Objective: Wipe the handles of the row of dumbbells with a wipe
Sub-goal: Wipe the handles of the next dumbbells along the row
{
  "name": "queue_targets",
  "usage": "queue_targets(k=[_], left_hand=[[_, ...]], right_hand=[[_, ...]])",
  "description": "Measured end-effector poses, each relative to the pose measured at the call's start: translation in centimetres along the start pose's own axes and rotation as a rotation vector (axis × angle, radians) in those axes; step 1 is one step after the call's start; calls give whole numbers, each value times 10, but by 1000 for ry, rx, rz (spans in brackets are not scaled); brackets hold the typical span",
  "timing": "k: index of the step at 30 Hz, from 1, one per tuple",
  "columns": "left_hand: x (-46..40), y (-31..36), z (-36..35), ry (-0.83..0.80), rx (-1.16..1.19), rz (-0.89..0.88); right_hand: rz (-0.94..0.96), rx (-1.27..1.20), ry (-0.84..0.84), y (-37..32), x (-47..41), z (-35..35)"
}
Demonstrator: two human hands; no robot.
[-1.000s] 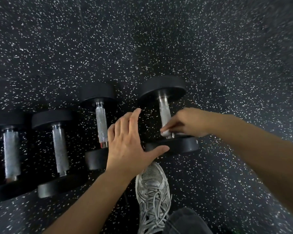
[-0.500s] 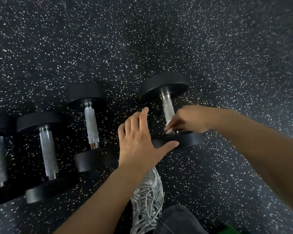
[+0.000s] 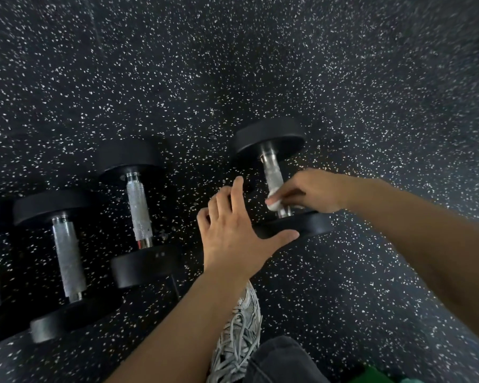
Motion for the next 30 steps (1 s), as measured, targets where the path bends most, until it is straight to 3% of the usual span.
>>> queue_targets(k=[3, 7, 9, 13, 16, 18, 20, 23, 24, 26, 30], left_hand=[[2, -12, 7, -12, -17, 0], [4, -34, 23, -24, -98, -26], [6, -47, 32, -15, -151, -54], [8, -67, 52, 11, -239, -125], [7, -69, 64, 10, -224, -126], [5, -62, 68, 17, -187, -114], [2, -54, 69, 32, -150, -107], [-2, -46, 65, 30, -130, -93], [-2, -46, 64, 25, -134, -90], [-1, -48, 63, 8, -141, -88], [0, -66, 67, -17, -118, -48]], right_hand=[[-7, 2, -112, -17, -4, 2], [38, -195, 325, -29, -19, 18], [39, -184, 426, -31, -25, 18], [67, -44, 294, -34, -27, -1], [109, 25, 57, -46, -24, -6], [101, -53, -95, -58, -22, -6], [107, -112, -8, -64, -29, -1], [77, -111, 346, -63, -43, 13], [70, -101, 395, -64, -45, 14], [54, -100, 347, -65, -42, 8], [134, -162, 64, -75, -28, -17]])
Point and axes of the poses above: each hand's wrist, its own x-axis away from the middle knuckle, its own z-axis out of the back of the hand, y = z × x, the point moved 3 cm from there along -x, towards the middle knuckle, and after that the axes turned 5 degrees about y, right-handed, at the moved point
